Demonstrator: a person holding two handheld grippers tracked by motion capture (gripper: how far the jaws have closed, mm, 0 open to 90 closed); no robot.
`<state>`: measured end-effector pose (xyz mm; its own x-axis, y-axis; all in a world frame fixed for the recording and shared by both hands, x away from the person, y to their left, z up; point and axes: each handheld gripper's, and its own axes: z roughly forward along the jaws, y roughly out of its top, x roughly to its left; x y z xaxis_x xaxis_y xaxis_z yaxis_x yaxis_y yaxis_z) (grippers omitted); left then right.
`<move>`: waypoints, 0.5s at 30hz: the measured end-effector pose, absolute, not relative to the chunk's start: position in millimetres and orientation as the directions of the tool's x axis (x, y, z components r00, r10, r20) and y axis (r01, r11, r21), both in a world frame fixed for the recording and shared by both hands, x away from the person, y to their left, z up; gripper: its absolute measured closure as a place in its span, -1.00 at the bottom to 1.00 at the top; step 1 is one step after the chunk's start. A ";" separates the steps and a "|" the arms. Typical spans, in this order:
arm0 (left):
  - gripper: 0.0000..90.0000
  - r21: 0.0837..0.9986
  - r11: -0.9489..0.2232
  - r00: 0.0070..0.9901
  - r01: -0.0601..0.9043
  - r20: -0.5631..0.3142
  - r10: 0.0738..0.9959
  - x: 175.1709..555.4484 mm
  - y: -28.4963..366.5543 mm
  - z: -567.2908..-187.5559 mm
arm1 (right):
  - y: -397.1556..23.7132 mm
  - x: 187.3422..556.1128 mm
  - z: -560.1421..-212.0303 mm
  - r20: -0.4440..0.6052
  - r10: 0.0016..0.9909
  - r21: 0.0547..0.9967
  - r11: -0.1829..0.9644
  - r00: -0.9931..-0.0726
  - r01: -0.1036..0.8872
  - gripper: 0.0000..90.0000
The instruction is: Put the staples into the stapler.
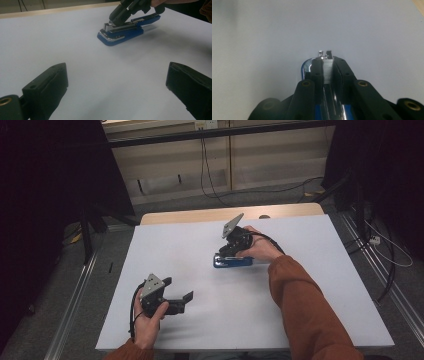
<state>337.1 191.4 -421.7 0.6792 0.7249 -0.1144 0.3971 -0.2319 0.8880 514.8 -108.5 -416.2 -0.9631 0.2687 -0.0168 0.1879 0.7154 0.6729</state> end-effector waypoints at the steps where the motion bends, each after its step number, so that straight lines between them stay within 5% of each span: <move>1: -0.91 0.888 -0.232 0.679 0.397 -0.115 0.725 337.0 191.4 -421.6 | -108.2 514.9 -416.3 -0.019 0.268 0.673 0.716 -0.963 0.186 0.76; 15: -0.91 0.886 -0.233 0.679 0.401 -0.117 0.724 336.8 190.2 -422.1 | -105.3 515.9 -418.2 -0.034 0.253 0.667 0.726 -0.967 0.167 0.76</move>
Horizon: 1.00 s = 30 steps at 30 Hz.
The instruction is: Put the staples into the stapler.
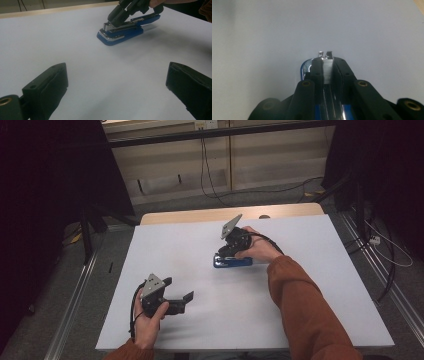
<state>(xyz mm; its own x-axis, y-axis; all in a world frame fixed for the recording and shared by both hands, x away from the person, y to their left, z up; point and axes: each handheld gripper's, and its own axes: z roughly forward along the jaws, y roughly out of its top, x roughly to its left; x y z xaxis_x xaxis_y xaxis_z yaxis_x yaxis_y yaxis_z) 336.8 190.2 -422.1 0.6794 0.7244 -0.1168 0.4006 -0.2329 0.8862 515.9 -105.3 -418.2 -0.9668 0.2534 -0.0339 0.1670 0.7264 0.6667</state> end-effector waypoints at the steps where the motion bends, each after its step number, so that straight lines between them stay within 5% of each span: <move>1: -0.91 0.886 -0.232 0.679 0.400 -0.117 0.724 336.7 190.1 -422.1 | -105.2 516.0 -418.4 -0.034 0.254 0.667 0.726 -0.967 0.167 0.76; 30: -0.91 0.885 -0.234 0.680 0.402 -0.118 0.724 336.8 190.4 -422.2 | -106.4 516.5 -419.7 0.010 0.297 0.676 0.702 -0.955 0.225 0.61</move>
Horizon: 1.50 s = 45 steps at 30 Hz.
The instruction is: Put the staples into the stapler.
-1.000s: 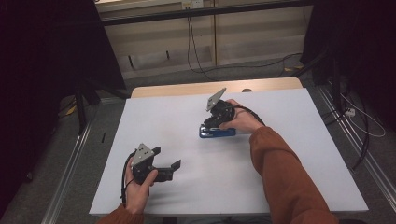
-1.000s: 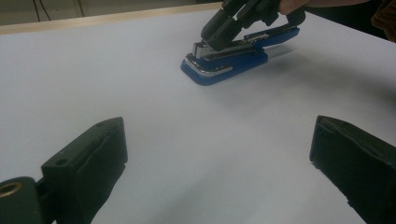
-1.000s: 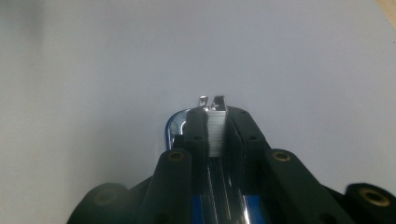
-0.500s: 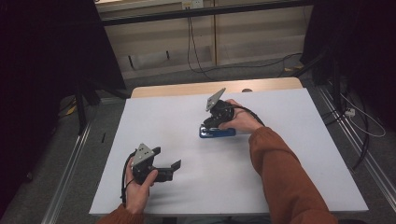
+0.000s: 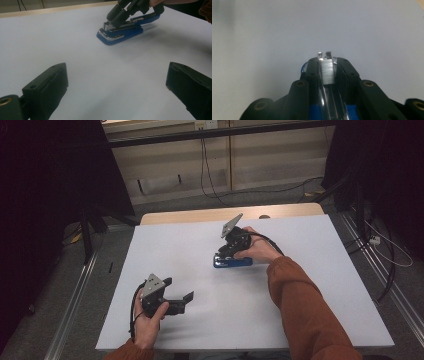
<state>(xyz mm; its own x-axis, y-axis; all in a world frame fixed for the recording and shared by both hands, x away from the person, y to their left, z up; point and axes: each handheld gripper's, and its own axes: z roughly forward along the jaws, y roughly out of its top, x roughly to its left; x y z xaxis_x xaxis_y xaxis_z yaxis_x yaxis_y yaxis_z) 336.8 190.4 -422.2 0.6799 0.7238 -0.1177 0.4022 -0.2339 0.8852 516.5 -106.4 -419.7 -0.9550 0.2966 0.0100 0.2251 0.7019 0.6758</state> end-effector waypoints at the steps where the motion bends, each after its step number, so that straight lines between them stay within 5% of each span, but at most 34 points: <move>1: -0.91 0.885 -0.234 0.680 0.402 -0.118 0.724 336.8 190.4 -422.2 | -106.7 516.7 -419.9 0.009 0.297 0.675 0.703 -0.955 0.225 0.61; 29: -0.91 0.884 -0.238 0.681 0.403 -0.116 0.723 337.1 190.1 -422.6 | -109.0 518.4 -417.5 -0.030 0.239 0.663 0.731 -0.970 0.160 0.74; 45: -0.91 0.884 -0.237 0.681 0.403 -0.117 0.723 337.2 190.2 -422.8 | -111.8 518.0 -417.9 -0.014 0.280 0.665 0.720 -0.960 0.200 0.56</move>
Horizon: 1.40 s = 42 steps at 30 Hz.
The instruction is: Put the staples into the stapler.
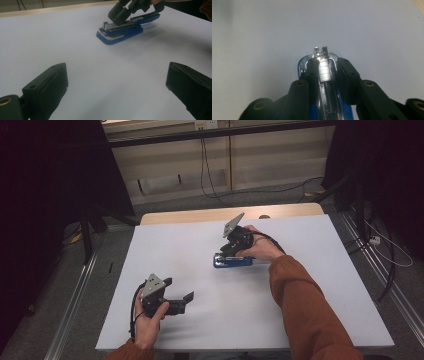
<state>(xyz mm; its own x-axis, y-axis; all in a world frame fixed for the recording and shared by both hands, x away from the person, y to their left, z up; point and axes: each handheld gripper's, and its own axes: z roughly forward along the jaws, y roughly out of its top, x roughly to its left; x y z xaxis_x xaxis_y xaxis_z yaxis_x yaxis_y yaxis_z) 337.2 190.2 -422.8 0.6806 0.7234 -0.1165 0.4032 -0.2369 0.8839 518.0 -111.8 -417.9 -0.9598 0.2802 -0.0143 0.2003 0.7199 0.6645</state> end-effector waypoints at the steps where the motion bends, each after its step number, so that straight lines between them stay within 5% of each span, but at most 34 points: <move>1: -0.91 0.884 -0.240 0.681 0.401 -0.113 0.723 337.3 190.4 -422.6 | -111.5 517.8 -418.3 -0.014 0.282 0.665 0.719 -0.959 0.201 0.54; 33: -0.91 0.883 -0.234 0.675 0.407 -0.119 0.728 337.9 191.2 -422.8 | -142.0 499.2 -415.1 0.072 0.535 0.750 0.527 -0.842 0.399 -0.59; 42: -0.91 0.882 -0.232 0.672 0.411 -0.121 0.731 338.2 191.5 -422.9 | -154.0 487.4 -413.5 0.080 0.601 0.768 0.472 -0.795 0.434 -0.67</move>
<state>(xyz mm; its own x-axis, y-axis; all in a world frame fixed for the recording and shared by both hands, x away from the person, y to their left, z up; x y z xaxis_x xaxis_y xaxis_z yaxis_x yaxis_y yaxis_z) 338.2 191.5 -422.9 0.6716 0.7310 -0.1210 0.4112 -0.2318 0.8816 487.4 -154.0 -413.5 -0.7954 0.6007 0.0804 0.4337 0.4715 0.7678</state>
